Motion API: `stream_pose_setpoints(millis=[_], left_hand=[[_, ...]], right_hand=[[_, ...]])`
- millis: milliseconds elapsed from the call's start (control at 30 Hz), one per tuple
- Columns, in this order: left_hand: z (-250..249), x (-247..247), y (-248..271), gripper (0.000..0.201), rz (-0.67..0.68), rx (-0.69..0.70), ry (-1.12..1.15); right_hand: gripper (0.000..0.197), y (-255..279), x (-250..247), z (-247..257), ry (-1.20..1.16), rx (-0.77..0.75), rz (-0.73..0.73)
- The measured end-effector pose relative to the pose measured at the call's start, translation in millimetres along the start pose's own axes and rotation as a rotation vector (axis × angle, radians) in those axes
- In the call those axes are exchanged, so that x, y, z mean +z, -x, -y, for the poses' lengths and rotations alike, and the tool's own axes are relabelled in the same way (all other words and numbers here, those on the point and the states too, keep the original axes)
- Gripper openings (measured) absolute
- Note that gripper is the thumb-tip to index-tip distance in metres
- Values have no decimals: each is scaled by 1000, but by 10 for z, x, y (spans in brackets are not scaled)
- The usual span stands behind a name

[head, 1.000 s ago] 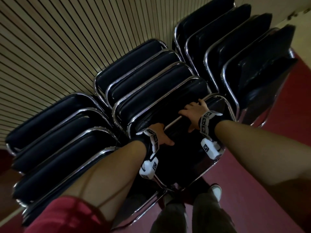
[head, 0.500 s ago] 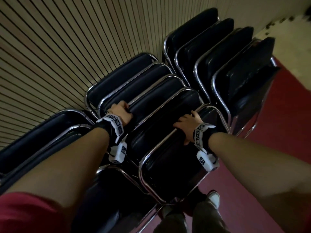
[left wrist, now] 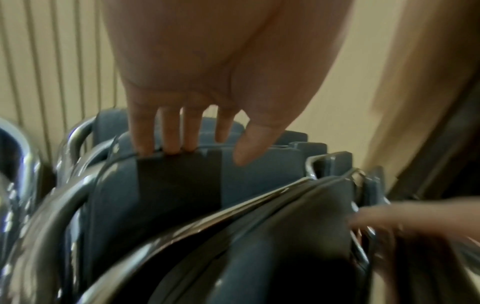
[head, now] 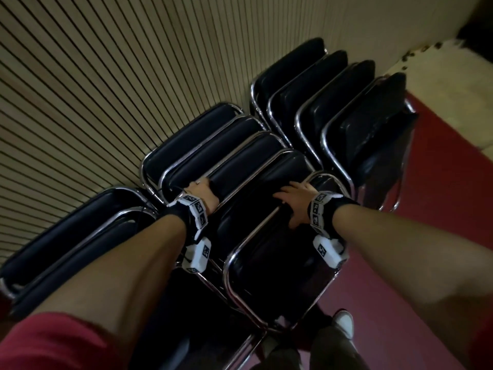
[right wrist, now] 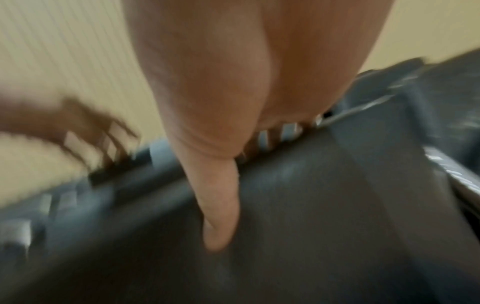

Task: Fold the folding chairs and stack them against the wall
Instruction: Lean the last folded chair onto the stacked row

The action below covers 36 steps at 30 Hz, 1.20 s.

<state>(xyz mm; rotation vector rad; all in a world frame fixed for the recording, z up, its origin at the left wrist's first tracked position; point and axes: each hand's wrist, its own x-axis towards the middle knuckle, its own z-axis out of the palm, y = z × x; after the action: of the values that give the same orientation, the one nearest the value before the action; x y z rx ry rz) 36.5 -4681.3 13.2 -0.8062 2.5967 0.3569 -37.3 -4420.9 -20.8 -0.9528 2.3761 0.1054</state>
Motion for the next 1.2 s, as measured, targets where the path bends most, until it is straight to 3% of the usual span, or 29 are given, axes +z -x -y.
stream_pose_setpoints(millis=[267, 400, 533, 667, 767, 1000, 1200], left_hand=[[-666, -411, 630, 62, 65, 154, 185], [-1093, -705, 883, 56, 4, 288, 283], [-1593, -919, 1104, 30, -45, 419, 405], [-2104, -996, 1344, 54, -113, 496, 457], [-2454, -1031, 1527, 51, -158, 533, 482], [-3601, -615, 1936, 49, -197, 493, 540], [-4794, 7, 2228, 45, -132, 439, 645]], right_hand=[[74, 971, -645, -207, -578, 131, -346], [74, 1509, -1002, -319, -632, 180, -458], [75, 2015, -1215, -526, -656, 228, -546], [69, 2436, -1339, -856, -660, 236, -625], [68, 2695, -1381, -1152, -665, 218, -653], [69, 3260, -1123, -2190, -692, 180, -642], [65, 3657, -771, -3199, -716, 168, -606]])
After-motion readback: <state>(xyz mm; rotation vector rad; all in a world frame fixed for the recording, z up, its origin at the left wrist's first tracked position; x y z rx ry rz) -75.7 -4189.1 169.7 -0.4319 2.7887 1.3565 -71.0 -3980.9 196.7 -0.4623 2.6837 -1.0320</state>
